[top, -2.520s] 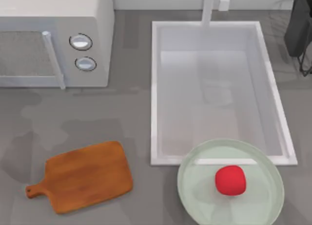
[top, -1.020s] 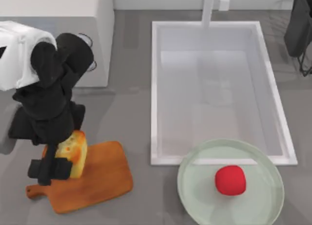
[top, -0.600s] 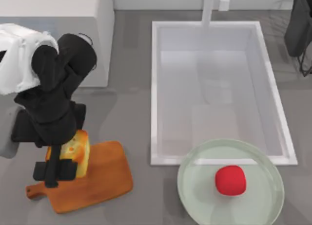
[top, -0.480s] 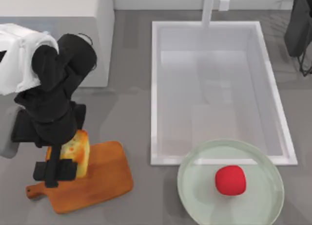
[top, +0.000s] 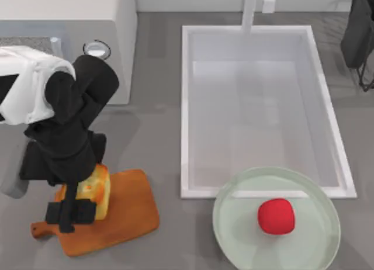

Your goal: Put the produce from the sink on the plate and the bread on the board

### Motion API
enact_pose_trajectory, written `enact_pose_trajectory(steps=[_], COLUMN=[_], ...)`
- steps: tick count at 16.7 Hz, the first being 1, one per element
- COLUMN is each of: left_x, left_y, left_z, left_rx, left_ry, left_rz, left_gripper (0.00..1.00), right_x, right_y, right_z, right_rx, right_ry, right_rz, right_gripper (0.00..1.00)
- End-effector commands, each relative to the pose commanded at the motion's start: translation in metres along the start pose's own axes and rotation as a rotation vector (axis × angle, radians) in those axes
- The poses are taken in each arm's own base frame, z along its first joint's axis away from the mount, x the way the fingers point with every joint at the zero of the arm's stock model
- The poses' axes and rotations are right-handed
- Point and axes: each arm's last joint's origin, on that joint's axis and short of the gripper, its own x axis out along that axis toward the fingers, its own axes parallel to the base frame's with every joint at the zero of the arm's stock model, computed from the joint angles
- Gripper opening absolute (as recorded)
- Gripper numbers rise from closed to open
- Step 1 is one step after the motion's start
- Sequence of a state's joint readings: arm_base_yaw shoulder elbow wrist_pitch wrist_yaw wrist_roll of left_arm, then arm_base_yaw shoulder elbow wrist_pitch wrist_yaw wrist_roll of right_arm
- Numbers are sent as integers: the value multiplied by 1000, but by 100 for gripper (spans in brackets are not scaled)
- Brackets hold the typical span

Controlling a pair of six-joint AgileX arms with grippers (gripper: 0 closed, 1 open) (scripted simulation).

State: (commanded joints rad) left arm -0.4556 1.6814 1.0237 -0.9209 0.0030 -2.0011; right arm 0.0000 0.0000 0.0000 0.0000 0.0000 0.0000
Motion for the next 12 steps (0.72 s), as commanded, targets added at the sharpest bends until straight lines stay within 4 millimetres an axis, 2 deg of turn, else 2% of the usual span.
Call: enact_pose_trajectory(steps=[7, 10, 12], left_x=[20, 20, 20], left_y=[1, 1, 1], left_z=[0, 0, 0], left_rx=[2, 2, 2], left_ry=[1, 1, 1], left_rz=[-4, -4, -4], left_gripper=[0, 0, 15], right_x=[0, 0, 0], right_y=[0, 0, 0], right_z=[0, 0, 0], right_rx=[0, 0, 0], right_ry=[0, 0, 0], right_rz=[0, 0, 0], right_gripper=[100, 100, 100])
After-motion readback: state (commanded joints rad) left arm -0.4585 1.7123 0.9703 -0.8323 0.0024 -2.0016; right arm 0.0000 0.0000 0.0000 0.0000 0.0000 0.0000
